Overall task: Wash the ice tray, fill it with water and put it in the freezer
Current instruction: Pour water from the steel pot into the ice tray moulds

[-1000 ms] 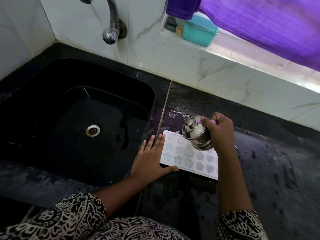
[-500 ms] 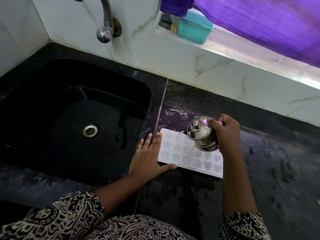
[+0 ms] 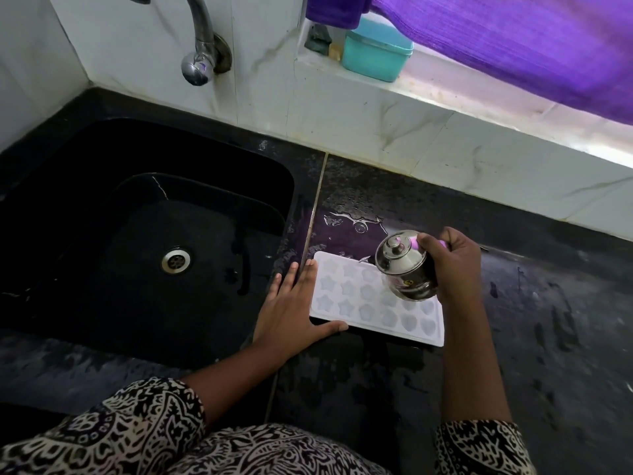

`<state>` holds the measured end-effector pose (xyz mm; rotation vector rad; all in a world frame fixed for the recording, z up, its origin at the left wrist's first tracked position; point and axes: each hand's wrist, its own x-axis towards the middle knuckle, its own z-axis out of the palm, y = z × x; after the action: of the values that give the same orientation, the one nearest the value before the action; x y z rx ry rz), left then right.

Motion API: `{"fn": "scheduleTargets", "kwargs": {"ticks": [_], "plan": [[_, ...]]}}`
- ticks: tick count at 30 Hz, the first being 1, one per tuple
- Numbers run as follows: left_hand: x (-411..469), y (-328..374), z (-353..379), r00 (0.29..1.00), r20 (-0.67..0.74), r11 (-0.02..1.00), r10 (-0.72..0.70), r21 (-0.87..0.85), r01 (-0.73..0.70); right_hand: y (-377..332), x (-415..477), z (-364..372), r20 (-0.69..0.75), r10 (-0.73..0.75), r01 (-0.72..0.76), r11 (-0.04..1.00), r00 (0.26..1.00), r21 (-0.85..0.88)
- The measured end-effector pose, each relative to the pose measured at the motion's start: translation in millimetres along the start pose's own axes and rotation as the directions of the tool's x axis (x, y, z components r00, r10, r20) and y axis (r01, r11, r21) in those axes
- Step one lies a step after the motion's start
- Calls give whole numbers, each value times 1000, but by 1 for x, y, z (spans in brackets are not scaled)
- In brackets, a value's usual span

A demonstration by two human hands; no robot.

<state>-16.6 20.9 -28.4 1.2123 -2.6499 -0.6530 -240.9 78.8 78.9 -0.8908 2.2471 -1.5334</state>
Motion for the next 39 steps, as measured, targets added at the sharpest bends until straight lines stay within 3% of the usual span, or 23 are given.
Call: {"fn": "scheduleTargets", "kwargs": {"ticks": [15, 21, 23, 39], "plan": [[0, 0, 0, 1000, -2, 1000, -1, 12, 1, -2, -4, 0, -30, 42, -39, 996, 999, 83], [0, -1, 1, 1000, -7, 1000, 2, 11, -1, 2, -4, -4, -76, 190, -147, 910, 979, 388], [0, -1, 1, 1000, 0, 1000, 2, 21, -2, 4, -4, -7, -71, 196, -149, 897, 978, 417], [-2, 1, -2, 1000, -20, 1000, 2, -31, -3, 10, -4, -23, -77, 127, -111, 976, 989, 185]]}}
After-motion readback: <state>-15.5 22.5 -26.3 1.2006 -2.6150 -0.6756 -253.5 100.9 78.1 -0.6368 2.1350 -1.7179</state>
